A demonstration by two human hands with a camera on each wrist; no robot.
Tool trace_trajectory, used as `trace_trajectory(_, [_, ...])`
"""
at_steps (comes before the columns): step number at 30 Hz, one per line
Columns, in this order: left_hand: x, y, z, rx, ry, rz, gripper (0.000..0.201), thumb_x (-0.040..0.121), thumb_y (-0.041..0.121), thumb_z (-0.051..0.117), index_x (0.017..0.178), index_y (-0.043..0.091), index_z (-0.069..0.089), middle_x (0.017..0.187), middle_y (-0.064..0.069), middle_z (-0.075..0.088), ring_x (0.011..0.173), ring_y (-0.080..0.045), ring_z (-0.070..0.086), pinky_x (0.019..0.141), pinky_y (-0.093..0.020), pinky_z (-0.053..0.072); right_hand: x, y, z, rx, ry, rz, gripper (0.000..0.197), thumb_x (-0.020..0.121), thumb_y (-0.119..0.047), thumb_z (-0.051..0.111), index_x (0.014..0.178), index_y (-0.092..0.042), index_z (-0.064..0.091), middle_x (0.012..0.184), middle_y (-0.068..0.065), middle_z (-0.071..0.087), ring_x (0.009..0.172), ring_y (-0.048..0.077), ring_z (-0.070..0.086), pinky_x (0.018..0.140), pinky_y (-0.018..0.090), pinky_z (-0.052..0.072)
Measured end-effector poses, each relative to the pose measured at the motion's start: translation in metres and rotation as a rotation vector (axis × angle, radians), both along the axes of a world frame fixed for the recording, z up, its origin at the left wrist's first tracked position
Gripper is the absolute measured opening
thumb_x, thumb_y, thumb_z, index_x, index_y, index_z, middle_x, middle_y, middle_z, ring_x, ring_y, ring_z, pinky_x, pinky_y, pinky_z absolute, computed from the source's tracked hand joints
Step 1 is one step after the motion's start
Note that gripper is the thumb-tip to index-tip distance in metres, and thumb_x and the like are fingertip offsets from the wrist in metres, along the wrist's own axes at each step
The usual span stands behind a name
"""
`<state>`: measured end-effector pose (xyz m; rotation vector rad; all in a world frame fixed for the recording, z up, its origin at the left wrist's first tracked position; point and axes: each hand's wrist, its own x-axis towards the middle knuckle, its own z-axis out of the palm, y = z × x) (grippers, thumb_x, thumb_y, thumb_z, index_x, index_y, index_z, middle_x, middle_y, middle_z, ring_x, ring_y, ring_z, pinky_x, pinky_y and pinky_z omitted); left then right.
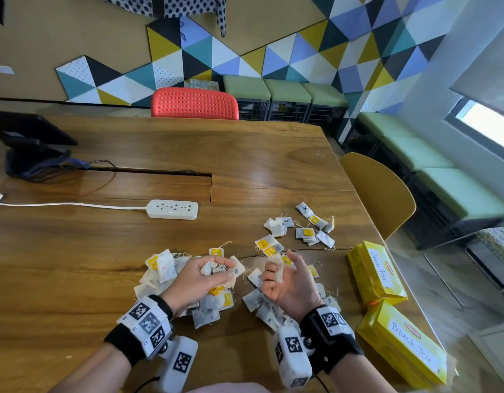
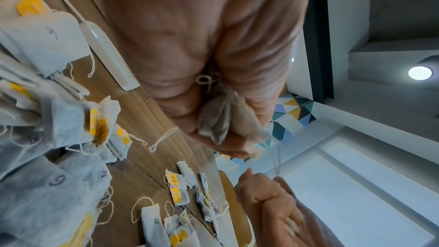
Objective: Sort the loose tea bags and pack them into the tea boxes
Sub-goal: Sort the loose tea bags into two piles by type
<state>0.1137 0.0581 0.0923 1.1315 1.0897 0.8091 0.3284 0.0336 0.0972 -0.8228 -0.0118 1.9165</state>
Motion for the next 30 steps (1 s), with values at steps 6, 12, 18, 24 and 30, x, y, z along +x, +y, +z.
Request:
trace_trajectory(6, [0.006,-0.001,-0.003,0.019,0.006,0.019,0.014,0.08,0.004,0.073,0.092,0.012,0.075,0.101,0.012,0.073,0.099,-0.004,0.067,0.079,-0.017,0.053,0.005,0.003,-0.001,0.076,0.215,0.082,0.068,0.083,-0.061,0.053,0.12,-0.004,0.053,0.098,0.01,0.059,0.071,0.02,0.058,0.053,0.026,0.05])
trace_trajectory(12, [-0.007,0.004,0.003,0.049,0.027,0.018,0.015,0.082,0.009,0.073,0.094,0.018,0.075,0.105,0.01,0.073,0.101,-0.008,0.067,0.08,-0.017,0.053,0.006,0.002,0.012,0.044,0.098,0.1,0.07,0.097,-0.055,0.031,0.131,0.003,0.049,0.132,0.023,0.056,0.104,0.042,0.064,0.078,0.044,0.056])
trace_trajectory(18, [-0.041,0.012,0.005,0.025,0.02,0.134,0.016,0.081,0.012,0.073,0.093,0.023,0.076,0.104,0.004,0.073,0.098,-0.018,0.068,0.092,-0.038,0.051,0.015,0.0,-0.015,-0.016,-0.468,0.262,0.028,0.088,0.01,0.034,0.105,0.006,0.056,0.095,0.015,0.061,0.08,0.024,0.063,0.07,0.033,0.053])
trace_trajectory(24, [-0.058,0.005,0.001,-0.014,-0.023,0.247,0.019,0.081,0.009,0.071,0.098,0.016,0.073,0.106,-0.005,0.073,0.098,-0.023,0.068,0.087,-0.038,0.053,-0.024,0.008,-0.033,0.017,-0.798,0.62,0.029,0.097,-0.019,0.053,0.094,0.008,0.061,0.096,0.022,0.058,0.086,0.029,0.056,0.08,0.035,0.042])
trace_trajectory(30, [-0.061,0.004,0.005,-0.027,-0.079,0.271,0.027,0.076,0.013,0.074,0.102,0.02,0.071,0.107,-0.003,0.073,0.095,-0.017,0.069,0.082,-0.032,0.056,-0.072,0.027,0.016,0.149,-0.858,0.559,0.044,0.097,-0.01,0.052,0.137,-0.005,0.034,0.122,0.016,0.055,0.103,0.026,0.058,0.084,0.04,0.056])
